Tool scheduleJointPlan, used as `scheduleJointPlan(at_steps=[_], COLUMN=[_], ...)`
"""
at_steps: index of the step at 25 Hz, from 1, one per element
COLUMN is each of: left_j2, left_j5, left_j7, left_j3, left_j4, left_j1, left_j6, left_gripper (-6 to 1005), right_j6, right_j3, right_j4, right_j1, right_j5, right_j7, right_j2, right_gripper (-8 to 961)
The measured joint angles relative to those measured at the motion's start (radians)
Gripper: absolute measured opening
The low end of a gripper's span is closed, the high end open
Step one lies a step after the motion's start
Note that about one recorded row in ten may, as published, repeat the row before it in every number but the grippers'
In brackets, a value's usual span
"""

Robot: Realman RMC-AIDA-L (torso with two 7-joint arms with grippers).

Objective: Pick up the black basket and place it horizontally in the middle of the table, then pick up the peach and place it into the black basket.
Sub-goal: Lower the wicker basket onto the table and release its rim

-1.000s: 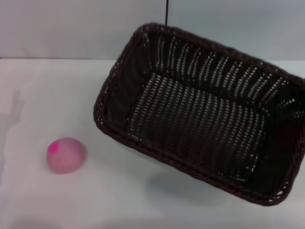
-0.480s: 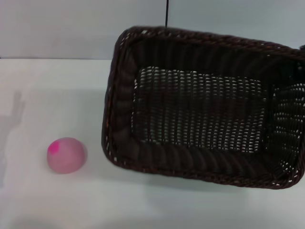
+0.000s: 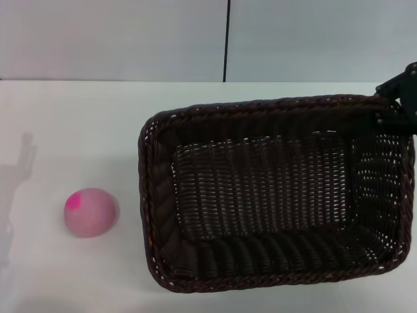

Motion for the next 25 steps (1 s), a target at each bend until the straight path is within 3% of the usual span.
scheduleJointPlan(at_steps=[3, 25], left_j2=[0.0, 0.0], left_j5=[0.0, 0.0], left_j7=[-0.009, -0.01], left_j3=[0.01, 0.038], left_j4=[-0.008, -0.021], left_j1=[0.014, 0.029], left_j6=[0.002, -0.004], left_gripper=[767, 767], right_j6=[0.042, 0.099], right_j3=[0.004, 0.001], right_j4=[0.066, 0.102], right_j1=[0.008, 0.005], right_j5=[-0.004, -0.004], right_j7=[-0.06, -0.135], right_j2=[-0.003, 0.016], right_gripper=[180, 163])
